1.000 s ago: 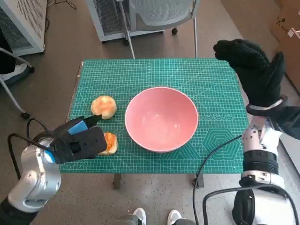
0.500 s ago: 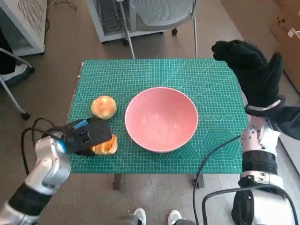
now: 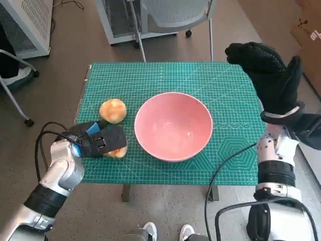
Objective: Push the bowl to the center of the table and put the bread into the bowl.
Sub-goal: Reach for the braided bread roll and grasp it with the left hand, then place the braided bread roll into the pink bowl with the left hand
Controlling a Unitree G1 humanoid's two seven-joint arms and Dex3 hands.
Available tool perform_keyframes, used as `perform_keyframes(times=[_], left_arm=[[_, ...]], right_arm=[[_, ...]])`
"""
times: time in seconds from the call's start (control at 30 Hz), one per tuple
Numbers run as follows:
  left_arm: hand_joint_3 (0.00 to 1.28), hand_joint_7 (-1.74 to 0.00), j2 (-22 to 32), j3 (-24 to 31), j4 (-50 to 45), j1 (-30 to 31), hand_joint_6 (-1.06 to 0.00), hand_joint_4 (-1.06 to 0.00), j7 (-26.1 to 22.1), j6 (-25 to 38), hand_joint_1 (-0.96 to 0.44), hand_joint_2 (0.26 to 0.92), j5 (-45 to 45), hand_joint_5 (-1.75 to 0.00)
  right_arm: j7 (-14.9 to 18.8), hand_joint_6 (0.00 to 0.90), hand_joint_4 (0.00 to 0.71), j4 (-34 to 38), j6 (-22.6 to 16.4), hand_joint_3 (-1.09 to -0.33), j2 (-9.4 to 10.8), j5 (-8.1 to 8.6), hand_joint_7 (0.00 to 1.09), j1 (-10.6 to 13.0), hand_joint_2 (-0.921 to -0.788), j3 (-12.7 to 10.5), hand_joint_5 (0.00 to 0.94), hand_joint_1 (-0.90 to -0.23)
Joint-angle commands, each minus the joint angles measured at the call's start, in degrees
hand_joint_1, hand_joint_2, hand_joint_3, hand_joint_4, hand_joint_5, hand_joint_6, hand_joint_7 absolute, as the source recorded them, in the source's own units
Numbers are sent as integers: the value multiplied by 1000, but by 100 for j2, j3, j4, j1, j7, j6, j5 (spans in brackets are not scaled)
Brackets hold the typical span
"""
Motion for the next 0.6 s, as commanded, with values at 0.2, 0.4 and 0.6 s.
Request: perform_keyframes(times=[0.2, 0.4, 0.6], left_arm=[[89, -1032, 125, 101, -392, 338, -723, -713, -64, -249, 7, 879, 141, -1161], [84, -1167, 240, 496, -937, 553, -675, -734, -293, -184, 2, 888, -69, -1076], [67, -1111, 431, 1116, -1568, 854, -654, -744, -740, -294, 2, 901, -636, -1140]], right_arm=[[34, 409, 288, -57, 83, -679, 18, 30, 2, 192, -921, 15, 1, -646], [55, 411, 290, -83, 109, -703, 75, 73, 2, 242, -921, 12, 2, -655], [80, 413, 295, -107, 65, -820, 139, 103, 2, 295, -921, 13, 2, -666]])
